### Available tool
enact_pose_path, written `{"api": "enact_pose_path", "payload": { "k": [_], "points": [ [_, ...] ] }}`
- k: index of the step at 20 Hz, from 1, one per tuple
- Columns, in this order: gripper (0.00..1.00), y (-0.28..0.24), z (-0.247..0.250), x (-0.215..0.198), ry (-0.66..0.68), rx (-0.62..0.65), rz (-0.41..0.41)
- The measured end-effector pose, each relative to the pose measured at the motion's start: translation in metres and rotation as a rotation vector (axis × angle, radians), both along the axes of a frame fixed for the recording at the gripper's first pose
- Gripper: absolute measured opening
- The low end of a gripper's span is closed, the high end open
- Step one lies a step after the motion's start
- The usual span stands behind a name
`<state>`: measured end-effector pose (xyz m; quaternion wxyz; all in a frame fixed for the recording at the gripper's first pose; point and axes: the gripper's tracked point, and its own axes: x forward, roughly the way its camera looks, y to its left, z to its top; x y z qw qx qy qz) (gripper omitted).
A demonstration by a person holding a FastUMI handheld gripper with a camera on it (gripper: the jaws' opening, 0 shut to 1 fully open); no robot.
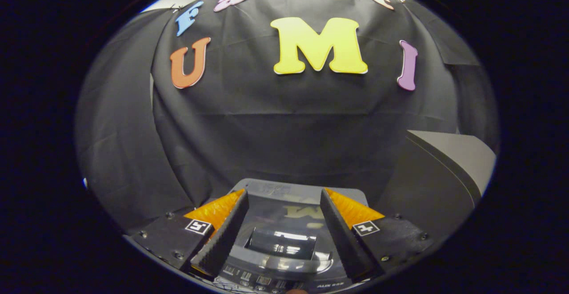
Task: Put the clothes into the washing machine and then close the washing machine lid.
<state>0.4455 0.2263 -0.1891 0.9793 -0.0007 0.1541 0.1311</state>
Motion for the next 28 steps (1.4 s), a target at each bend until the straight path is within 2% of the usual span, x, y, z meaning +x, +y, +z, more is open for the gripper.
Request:
{"api": "enact_pose_path", "payload": {
  "k": [6,11,14,19,23,28],
  "points": [
    [1.0,-0.029,0.038,-0.058,-0.037,0.034,-0.012],
    [1.0,-0.081,0.076,-0.15,-0.103,0.052,-0.03],
    [1.0,-0.134,0.081,-0.218,-0.112,0.01,-0.095],
    [1.0,-0.211,0.11,-0.323,-0.137,0.087,-0.194],
    [1.0,-0.254,0.123,-0.386,-0.154,0.121,-0.224],
    [1.0,-0.295,0.143,-0.432,-0.209,0.102,-0.26]
  ]
}}
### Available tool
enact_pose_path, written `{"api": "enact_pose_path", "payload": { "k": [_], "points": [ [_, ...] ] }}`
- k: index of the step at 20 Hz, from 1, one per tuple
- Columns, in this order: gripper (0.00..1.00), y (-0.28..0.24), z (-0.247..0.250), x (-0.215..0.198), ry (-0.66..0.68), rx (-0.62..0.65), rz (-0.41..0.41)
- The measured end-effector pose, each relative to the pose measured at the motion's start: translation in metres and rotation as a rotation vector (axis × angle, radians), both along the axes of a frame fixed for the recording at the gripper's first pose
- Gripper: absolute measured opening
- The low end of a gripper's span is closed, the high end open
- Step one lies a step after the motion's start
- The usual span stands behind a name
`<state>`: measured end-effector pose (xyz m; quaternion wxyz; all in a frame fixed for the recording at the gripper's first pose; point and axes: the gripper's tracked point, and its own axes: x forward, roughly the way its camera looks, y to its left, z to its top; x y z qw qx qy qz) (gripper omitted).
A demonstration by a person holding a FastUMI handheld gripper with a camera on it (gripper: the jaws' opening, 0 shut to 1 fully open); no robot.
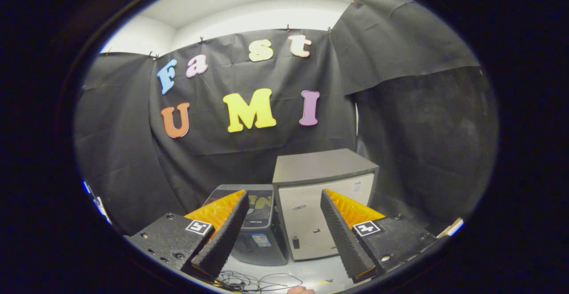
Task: Put the clothes into the washing machine and then close the washing machine lid.
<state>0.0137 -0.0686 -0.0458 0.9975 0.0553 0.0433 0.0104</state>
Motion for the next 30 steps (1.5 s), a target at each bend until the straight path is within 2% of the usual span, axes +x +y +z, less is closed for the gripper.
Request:
{"api": "enact_pose_path", "payload": {
  "k": [3,8,12,30],
  "points": [
    [1.0,-0.015,0.009,-0.016,-0.021,-0.028,-0.011],
    [1.0,-0.019,0.007,-0.036,-0.021,-0.041,0.07],
    [1.0,-0.026,0.007,-0.038,-0.05,-0.078,0.105],
    [1.0,-0.036,0.029,-0.055,-0.096,-0.077,0.122]
  ]
}}
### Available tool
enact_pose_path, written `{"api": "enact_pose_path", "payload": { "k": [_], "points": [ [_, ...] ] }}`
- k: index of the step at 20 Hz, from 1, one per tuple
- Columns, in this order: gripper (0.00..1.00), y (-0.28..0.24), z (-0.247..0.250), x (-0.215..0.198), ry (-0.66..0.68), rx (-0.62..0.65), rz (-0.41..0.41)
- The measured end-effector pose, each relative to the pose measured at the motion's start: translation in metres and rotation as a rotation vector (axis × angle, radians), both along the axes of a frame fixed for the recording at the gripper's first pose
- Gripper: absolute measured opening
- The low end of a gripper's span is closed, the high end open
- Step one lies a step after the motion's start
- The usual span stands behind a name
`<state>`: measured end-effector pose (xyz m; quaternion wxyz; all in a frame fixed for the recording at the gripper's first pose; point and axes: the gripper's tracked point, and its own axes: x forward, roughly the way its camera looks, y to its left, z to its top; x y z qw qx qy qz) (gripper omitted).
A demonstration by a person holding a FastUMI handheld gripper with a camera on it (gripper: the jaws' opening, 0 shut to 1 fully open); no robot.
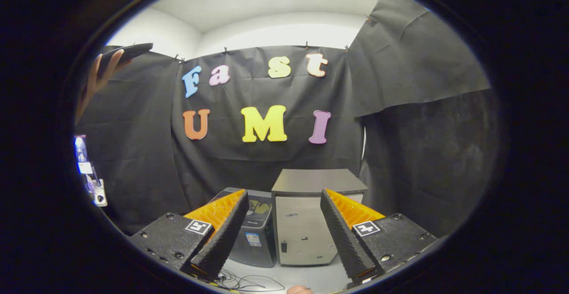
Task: Put the clothes into the washing machine and then close the washing machine lid.
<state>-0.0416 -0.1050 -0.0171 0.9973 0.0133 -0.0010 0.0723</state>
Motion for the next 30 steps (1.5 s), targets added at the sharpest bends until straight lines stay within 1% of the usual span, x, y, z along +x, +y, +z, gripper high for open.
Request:
{"api": "enact_pose_path", "payload": {
  "k": [7,15,19,30],
  "points": [
    [1.0,-0.006,-0.016,-0.001,0.028,0.0,-0.005],
    [1.0,-0.004,-0.016,0.004,0.027,0.025,0.018],
    [1.0,-0.004,-0.022,0.007,0.032,0.003,0.013],
    [1.0,-0.003,-0.023,0.019,0.041,0.009,0.006]
  ]
}}
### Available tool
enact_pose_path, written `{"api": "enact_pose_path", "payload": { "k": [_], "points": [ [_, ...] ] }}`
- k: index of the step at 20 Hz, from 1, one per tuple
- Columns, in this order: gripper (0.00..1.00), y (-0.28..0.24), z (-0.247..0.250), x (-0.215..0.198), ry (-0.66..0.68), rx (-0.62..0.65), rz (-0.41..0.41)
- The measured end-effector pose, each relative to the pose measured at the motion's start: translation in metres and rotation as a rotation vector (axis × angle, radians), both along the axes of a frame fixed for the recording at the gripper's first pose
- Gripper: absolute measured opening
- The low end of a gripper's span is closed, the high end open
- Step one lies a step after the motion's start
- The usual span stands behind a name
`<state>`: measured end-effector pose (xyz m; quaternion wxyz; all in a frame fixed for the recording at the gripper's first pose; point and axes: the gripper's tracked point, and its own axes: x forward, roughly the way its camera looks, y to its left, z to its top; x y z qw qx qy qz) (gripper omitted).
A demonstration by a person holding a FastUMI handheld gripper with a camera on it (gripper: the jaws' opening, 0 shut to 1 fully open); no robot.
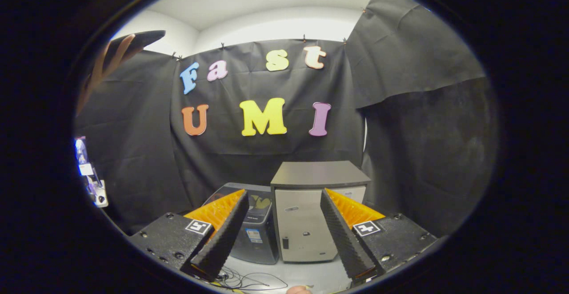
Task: Put the clothes into the washing machine and then close the washing machine lid.
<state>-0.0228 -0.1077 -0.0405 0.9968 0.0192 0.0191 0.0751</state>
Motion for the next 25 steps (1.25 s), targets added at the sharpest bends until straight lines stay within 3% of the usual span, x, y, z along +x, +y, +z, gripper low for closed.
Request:
{"api": "enact_pose_path", "payload": {
  "k": [25],
  "points": [
    [1.0,0.024,0.001,0.012,-0.001,0.006,0.051]
  ]
}}
